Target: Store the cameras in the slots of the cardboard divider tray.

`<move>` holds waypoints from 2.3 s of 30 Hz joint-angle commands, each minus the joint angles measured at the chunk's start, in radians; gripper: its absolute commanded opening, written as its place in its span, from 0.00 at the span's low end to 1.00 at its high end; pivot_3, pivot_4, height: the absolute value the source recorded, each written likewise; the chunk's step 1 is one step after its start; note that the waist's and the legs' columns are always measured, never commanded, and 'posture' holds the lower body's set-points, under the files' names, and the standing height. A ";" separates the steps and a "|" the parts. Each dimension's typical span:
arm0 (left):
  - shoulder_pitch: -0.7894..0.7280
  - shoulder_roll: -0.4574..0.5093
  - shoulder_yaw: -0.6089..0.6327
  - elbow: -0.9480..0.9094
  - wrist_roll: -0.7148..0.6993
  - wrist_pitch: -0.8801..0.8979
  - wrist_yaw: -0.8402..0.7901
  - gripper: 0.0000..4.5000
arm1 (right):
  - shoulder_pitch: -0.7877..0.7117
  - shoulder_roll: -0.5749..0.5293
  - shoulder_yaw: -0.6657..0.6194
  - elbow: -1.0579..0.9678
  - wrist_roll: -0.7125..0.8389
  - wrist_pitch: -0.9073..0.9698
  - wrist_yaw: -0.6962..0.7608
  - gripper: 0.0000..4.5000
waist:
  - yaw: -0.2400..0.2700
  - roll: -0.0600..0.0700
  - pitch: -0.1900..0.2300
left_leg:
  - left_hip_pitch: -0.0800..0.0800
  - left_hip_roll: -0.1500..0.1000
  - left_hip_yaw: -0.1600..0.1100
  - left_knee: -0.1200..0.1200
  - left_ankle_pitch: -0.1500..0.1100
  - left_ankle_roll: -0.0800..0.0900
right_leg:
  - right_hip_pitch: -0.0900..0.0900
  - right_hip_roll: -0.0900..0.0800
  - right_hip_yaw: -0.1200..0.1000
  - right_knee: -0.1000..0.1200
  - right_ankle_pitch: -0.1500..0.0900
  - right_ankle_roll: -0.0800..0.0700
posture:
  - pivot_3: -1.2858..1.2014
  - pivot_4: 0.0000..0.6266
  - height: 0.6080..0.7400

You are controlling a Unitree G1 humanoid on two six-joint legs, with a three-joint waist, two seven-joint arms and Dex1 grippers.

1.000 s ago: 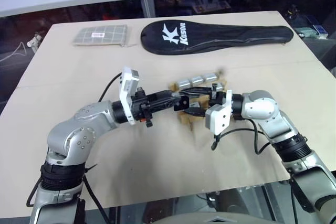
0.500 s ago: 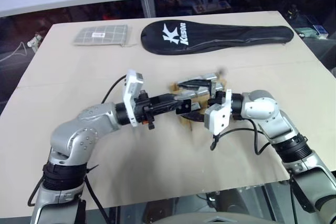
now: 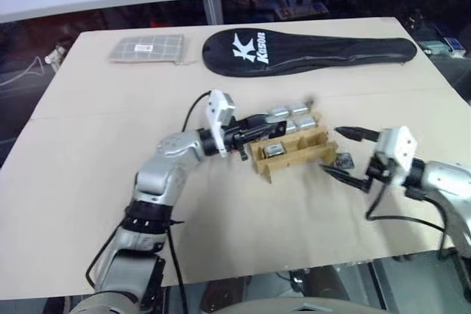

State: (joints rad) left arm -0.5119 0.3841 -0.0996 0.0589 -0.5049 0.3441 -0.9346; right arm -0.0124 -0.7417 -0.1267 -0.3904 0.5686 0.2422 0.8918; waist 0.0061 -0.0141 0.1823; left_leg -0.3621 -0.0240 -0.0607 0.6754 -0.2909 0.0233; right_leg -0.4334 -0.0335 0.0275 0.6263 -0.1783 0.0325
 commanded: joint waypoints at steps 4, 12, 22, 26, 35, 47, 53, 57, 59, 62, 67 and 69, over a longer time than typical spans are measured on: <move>-0.037 -0.041 -0.038 0.090 0.091 -0.156 -0.076 0.15 | 0.301 0.016 -0.250 -0.069 0.184 0.050 0.075 0.99 | 0.008 0.000 0.000 | 0.000 -0.001 -0.002 0.000 0.000 0.000 | 0.001 0.000 -0.001 0.000 0.000 0.000 | 0.52 0.24 1.00; -0.065 -0.090 -0.040 0.173 0.142 -0.235 -0.106 0.15 | 0.426 0.112 -0.351 0.069 0.163 -0.195 0.291 0.99 | -0.001 0.000 0.000 | 0.000 0.001 0.002 0.007 -0.001 0.001 | 0.003 0.002 0.001 0.000 0.000 0.008 | 0.52 0.24 1.00; -0.050 -0.159 -0.032 0.239 0.190 -0.366 -0.084 0.15 | 0.421 0.086 -0.395 0.163 0.203 -0.220 0.426 0.99 | 0.002 0.000 0.000 | 0.000 0.001 0.001 0.009 -0.001 0.001 | 0.004 0.001 0.001 0.000 0.001 0.010 | 0.52 0.24 1.00; -0.053 -0.157 -0.040 0.254 0.205 -0.389 -0.092 0.15 | 0.406 0.092 -0.389 0.171 0.193 -0.221 0.419 0.99 | 0.004 0.000 0.000 | 0.000 0.001 0.002 0.009 -0.001 0.001 | 0.004 0.001 0.002 0.000 0.001 0.010 | 0.52 0.24 1.00; -0.033 -0.157 -0.051 0.308 0.246 -0.468 -0.099 0.15 | 0.400 0.111 -0.380 0.156 0.171 -0.221 0.381 0.99 | 0.006 0.000 0.000 | 0.000 0.001 0.001 0.009 -0.001 0.002 | 0.004 0.000 0.002 0.000 0.001 0.010 | 0.52 0.24 1.00; -0.058 -0.200 -0.066 0.396 0.274 -0.526 -0.084 0.15 | 0.422 0.134 -0.394 0.143 0.159 -0.245 0.363 0.99 | 0.005 0.000 -0.001 | 0.001 0.000 0.001 0.010 -0.001 0.002 | 0.006 0.001 0.001 0.000 0.001 0.010 | 0.52 0.24 1.00; -0.057 -0.203 -0.068 0.402 0.277 -0.522 -0.094 0.15 | 0.423 0.140 -0.394 0.155 0.157 -0.258 0.364 0.99 | 0.006 0.000 -0.001 | 0.001 0.000 0.001 0.010 -0.001 0.002 | 0.006 0.001 0.001 0.000 0.001 0.010 | 0.52 0.24 1.00; -0.053 -0.196 -0.069 0.392 0.261 -0.479 -0.117 0.15 | 0.416 0.144 -0.389 0.169 0.154 -0.270 0.367 0.99 | 0.006 0.000 -0.001 | 0.001 0.000 0.001 0.010 -0.001 0.002 | 0.006 0.001 0.001 0.000 0.001 0.010 | 0.52 0.24 1.00; -0.049 -0.193 -0.068 0.385 0.258 -0.462 -0.124 0.15 | 0.413 0.144 -0.388 0.175 0.154 -0.274 0.369 0.99 | 0.005 0.000 -0.001 | 0.001 0.000 0.001 0.010 -0.001 0.002 | 0.006 0.001 0.001 0.000 0.001 0.010 | 0.52 0.24 1.00; -0.043 -0.186 -0.071 0.375 0.259 -0.445 -0.137 0.15 | 0.399 0.142 -0.383 0.190 0.146 -0.281 0.371 0.99 | 0.005 0.001 -0.002 | 0.002 0.000 0.001 0.010 -0.001 0.002 | 0.006 0.001 0.001 0.000 0.001 0.010 | 0.52 0.24 1.00; -0.048 -0.189 -0.058 0.383 0.276 -0.459 -0.104 0.46 | 0.385 0.141 -0.376 0.200 0.141 -0.287 0.370 1.00 | 0.005 0.002 -0.002 | 0.002 0.000 0.001 0.010 -0.001 0.002 | 0.006 0.001 0.001 0.000 0.001 0.010 | 0.52 0.24 1.00; -0.048 -0.186 -0.061 0.381 0.275 -0.457 -0.111 0.66 | 0.381 0.140 -0.375 0.203 0.139 -0.288 0.371 1.00 | 0.005 0.002 -0.002 | 0.002 0.000 0.001 0.010 -0.001 0.002 | 0.006 0.001 0.001 0.000 0.001 0.010 | 0.52 0.24 1.00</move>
State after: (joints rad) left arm -0.5649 0.1921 -0.1630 0.4432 -0.2376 -0.1158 -1.0469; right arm 0.3701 -0.5974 -0.4885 -0.1796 0.7059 -0.0278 1.2591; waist 0.0112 -0.0126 0.1802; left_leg -0.3603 -0.0237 -0.0597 0.6850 -0.2916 0.0249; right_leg -0.4272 -0.0326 0.0288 0.6263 -0.1774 0.0426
